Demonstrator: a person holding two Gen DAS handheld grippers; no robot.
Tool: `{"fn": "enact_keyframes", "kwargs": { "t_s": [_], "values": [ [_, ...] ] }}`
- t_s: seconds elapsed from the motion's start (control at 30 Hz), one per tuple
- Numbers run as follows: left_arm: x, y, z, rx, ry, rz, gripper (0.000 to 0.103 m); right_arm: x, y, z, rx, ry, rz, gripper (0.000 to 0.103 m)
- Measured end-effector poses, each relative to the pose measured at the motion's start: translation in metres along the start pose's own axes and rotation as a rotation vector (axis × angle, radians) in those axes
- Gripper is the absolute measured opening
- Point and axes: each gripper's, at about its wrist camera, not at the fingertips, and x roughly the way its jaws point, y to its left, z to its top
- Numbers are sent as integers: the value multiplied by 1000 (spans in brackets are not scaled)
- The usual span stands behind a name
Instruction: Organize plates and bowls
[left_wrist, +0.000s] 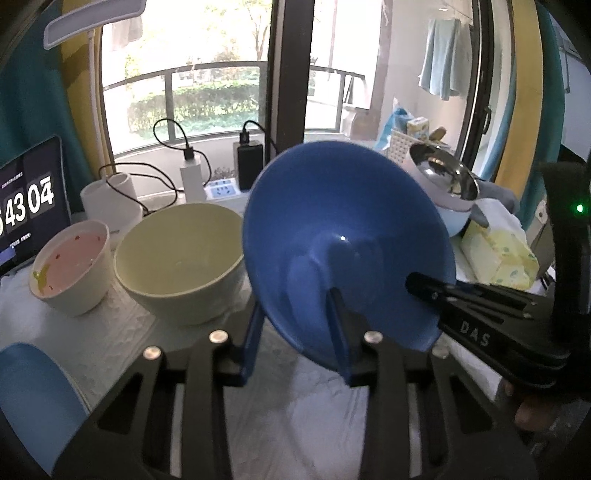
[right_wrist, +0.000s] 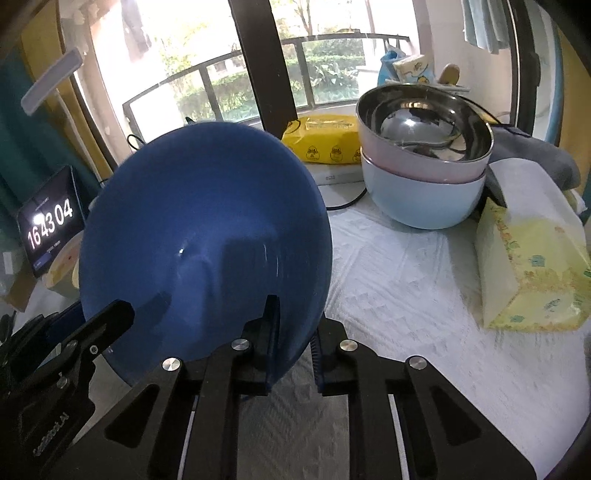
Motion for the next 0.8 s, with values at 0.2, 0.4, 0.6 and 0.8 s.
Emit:
{"fn": "enact_keyframes", "kwargs": {
  "t_s": [0.2, 0.4, 0.6, 0.8],
  "values": [
    [-12, -1, -4, 1, 4, -8, 34, -13, 6, -5, 7, -7, 3, 17],
    [-27, 0, -8, 1, 3, -17, 34, -27, 10, -8, 7, -15, 6, 17],
    [-44, 1, -12, 3, -9, -27, 34, -43, 12, -11, 8, -27, 4, 17],
    [-61, 2, -18, 12, -25, -32, 34, -57, 16, -20, 9, -32, 2, 17]
  ]
}}
